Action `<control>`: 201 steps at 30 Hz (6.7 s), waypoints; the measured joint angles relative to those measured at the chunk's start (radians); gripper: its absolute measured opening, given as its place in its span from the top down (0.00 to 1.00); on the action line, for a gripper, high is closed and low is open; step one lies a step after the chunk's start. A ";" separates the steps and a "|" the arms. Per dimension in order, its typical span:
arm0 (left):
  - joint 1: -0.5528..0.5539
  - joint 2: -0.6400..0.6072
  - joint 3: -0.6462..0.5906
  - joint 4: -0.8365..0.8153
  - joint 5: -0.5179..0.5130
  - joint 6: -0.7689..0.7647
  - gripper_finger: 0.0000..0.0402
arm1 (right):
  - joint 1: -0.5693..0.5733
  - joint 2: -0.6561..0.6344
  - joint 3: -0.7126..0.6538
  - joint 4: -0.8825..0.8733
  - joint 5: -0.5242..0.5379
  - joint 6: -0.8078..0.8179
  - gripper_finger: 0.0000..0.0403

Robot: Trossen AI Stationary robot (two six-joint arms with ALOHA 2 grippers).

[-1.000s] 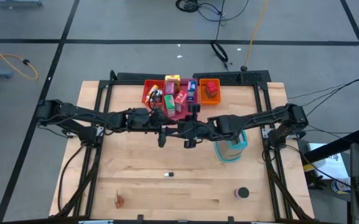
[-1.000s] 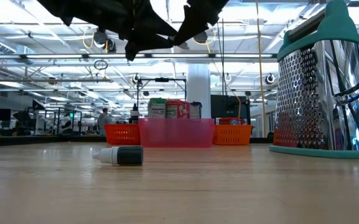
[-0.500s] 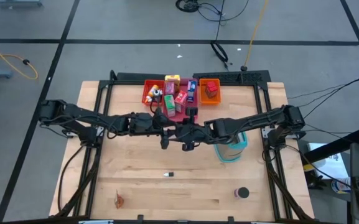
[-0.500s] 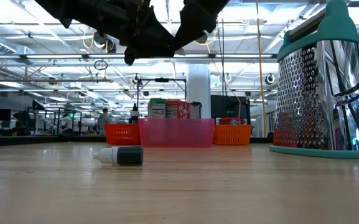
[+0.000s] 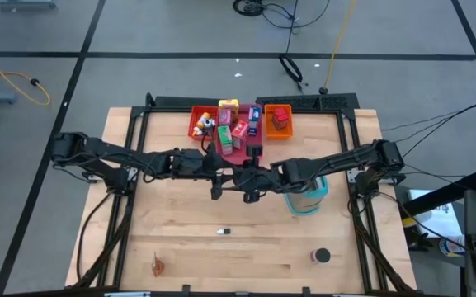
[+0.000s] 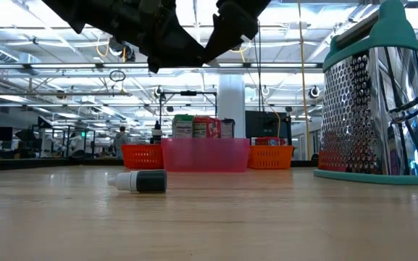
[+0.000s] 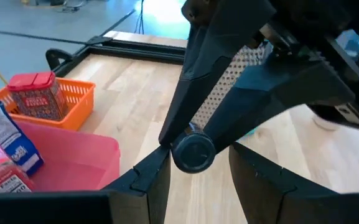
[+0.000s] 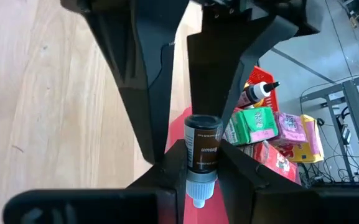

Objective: Pick & Place Kitchen Items
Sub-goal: Put the small black food coloring bottle into the red bin

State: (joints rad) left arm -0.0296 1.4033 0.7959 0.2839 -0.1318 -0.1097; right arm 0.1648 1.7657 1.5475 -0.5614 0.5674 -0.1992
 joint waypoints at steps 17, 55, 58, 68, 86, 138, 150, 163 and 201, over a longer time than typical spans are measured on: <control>-0.021 -0.018 0.003 -0.074 0.001 0.143 0.60 | 0.006 0.001 -0.003 -0.016 -0.048 0.012 0.85; -0.032 -0.016 -0.002 -0.052 -0.023 0.151 0.94 | 0.005 -0.001 -0.002 0.010 -0.097 0.023 0.85; -0.032 -0.016 -0.002 -0.051 -0.024 0.144 0.94 | 0.005 -0.001 -0.002 0.007 -0.096 0.023 0.83; -0.045 -0.015 0.000 -0.059 -0.071 0.135 0.96 | 0.004 -0.001 0.000 -0.028 -0.084 0.007 0.67; -0.040 -0.131 0.001 -0.250 -0.339 0.110 0.96 | -0.021 -0.006 0.000 -0.155 0.008 0.101 0.63; 0.653 0.090 0.000 -0.331 -0.160 -0.109 0.74 | -0.012 -0.007 -0.001 -0.117 0.004 0.132 0.65; 0.653 0.090 0.000 -0.332 -0.157 -0.103 0.54 | -0.012 -0.007 -0.001 -0.117 0.004 0.132 0.65; 0.605 -0.156 0.000 -0.541 -0.145 -0.078 0.56 | -0.012 -0.007 -0.001 -0.116 0.004 0.134 0.65; -0.462 0.046 0.000 -0.320 -0.167 -0.271 0.56 | -0.012 -0.007 -0.002 -0.111 0.004 0.136 0.65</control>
State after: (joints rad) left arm -0.4919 1.4494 0.7958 -0.0361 -0.2983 -0.3808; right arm 0.1524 1.7588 1.5455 -0.6720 0.5713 -0.0635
